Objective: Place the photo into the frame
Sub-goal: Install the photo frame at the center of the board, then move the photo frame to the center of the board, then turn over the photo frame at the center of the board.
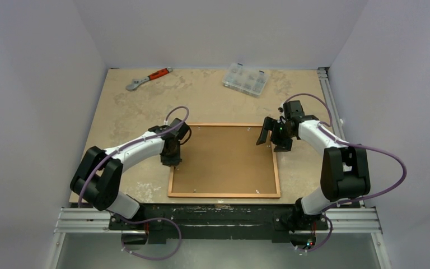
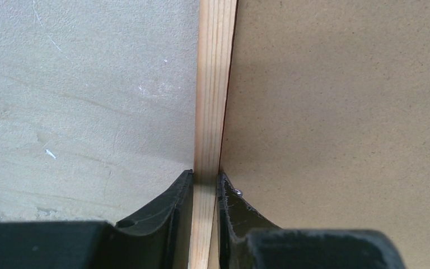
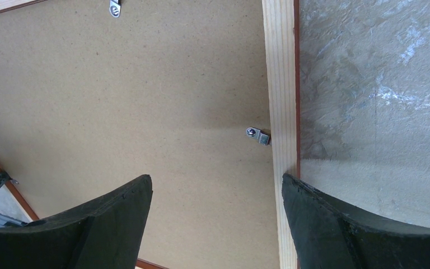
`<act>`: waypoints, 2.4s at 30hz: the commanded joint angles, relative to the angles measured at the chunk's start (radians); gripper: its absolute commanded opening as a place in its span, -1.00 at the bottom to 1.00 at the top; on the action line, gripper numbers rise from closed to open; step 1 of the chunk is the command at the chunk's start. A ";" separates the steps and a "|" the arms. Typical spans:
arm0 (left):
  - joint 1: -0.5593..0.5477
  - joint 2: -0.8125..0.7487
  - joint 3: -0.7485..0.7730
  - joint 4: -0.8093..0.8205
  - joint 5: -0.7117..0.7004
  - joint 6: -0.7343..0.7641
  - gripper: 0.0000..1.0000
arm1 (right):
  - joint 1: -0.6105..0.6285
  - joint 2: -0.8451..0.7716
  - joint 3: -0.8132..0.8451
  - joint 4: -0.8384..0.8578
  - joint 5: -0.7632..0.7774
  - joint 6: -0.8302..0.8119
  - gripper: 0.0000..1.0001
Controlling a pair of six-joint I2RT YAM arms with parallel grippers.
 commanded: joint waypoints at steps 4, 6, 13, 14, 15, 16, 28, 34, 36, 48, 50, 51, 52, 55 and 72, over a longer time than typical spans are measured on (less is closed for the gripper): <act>0.050 -0.111 -0.088 0.193 0.170 -0.040 -0.90 | -0.002 -0.006 -0.029 -0.033 0.013 -0.023 0.70; 0.079 -0.151 -0.115 0.221 0.209 -0.049 -0.66 | -0.001 -0.017 -0.034 -0.039 0.017 -0.022 0.70; 0.164 -0.248 -0.173 0.251 0.346 -0.064 0.18 | -0.001 -0.064 -0.097 -0.052 0.057 -0.014 0.71; 0.168 -0.247 -0.172 0.254 0.359 -0.065 0.21 | -0.001 -0.068 -0.113 -0.047 0.057 -0.009 0.71; 0.173 -0.246 -0.172 0.258 0.371 -0.065 0.24 | 0.001 -0.069 -0.124 -0.043 0.048 -0.008 0.71; 0.176 -0.243 -0.174 0.264 0.380 -0.068 0.26 | 0.001 -0.068 -0.133 -0.039 0.045 -0.006 0.71; 0.247 -0.142 -0.118 0.318 0.439 -0.041 0.33 | 0.203 0.031 -0.079 0.036 0.030 0.107 0.69; 0.259 -0.121 0.022 0.150 0.275 0.032 0.35 | 0.241 0.071 0.025 0.015 0.044 0.123 0.69; 0.258 -0.167 0.042 0.094 0.223 0.047 0.35 | 0.241 0.039 0.030 -0.008 0.071 0.107 0.71; 0.083 -0.614 -0.094 0.078 0.264 0.016 0.40 | 0.242 -0.175 -0.136 -0.153 0.286 0.102 0.65; 0.014 -0.644 -0.103 0.097 0.274 -0.007 0.41 | 0.241 -0.186 -0.168 -0.147 0.285 0.112 0.63; -0.018 -0.654 -0.110 0.116 0.286 -0.014 0.41 | 0.241 -0.185 -0.183 -0.140 0.276 0.113 0.61; -0.046 -0.661 -0.114 0.138 0.288 -0.024 0.42 | 0.240 -0.183 -0.194 -0.136 0.275 0.113 0.59; -0.141 -0.659 -0.110 0.165 0.268 -0.036 0.56 | 0.241 -0.180 -0.222 -0.116 0.224 0.115 0.37; -0.716 -0.263 0.105 0.194 -0.123 0.070 0.88 | 0.242 -0.184 -0.139 -0.139 0.098 0.092 -1.00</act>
